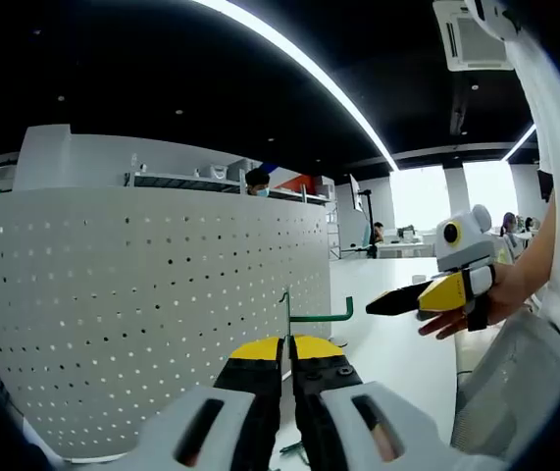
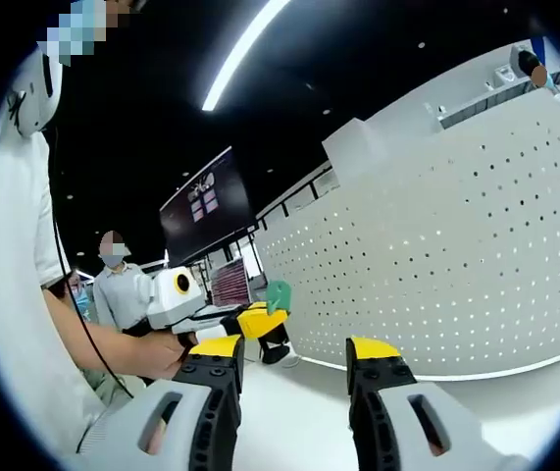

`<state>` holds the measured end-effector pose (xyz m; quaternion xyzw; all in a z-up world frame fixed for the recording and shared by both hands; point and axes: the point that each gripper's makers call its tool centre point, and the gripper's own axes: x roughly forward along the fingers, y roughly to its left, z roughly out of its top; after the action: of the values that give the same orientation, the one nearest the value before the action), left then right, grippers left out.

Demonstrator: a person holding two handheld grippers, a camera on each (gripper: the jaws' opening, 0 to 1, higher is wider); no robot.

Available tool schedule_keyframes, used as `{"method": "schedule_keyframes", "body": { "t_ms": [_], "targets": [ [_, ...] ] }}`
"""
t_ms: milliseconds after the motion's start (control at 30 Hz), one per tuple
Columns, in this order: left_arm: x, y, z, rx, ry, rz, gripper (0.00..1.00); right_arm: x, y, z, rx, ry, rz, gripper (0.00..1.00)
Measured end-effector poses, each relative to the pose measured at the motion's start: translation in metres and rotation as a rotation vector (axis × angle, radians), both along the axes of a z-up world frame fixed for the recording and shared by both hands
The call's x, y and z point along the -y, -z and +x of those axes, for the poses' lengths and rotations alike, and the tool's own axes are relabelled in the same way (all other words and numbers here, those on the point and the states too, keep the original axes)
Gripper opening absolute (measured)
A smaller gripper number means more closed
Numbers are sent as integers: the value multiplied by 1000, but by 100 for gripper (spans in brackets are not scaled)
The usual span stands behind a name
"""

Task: Insert the hook assembly into the mounting plate slot until the hook locks in place.

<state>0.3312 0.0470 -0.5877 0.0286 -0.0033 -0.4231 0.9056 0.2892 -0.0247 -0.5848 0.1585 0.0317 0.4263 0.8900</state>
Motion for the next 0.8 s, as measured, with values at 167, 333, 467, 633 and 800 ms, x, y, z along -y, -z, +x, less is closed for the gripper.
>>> {"method": "schedule_keyframes", "body": {
  "t_ms": [167,333,467,633,800],
  "targets": [
    [1,-3,1,2,-7,-8,2,-5,-7,6,8,4,18,38],
    [4,-3,0,3,-3,-11,2,-14,-12,9,14,-10,30,36],
    [7,-4,-1,5,2,-13,2,-21,-14,9,12,-15,45,32],
    [10,-5,-2,8,2,-15,2,-30,-13,10,0,-30,60,29],
    [10,-6,-3,7,2,-18,2,-38,-14,12,-6,-45,72,26]
  ]
}}
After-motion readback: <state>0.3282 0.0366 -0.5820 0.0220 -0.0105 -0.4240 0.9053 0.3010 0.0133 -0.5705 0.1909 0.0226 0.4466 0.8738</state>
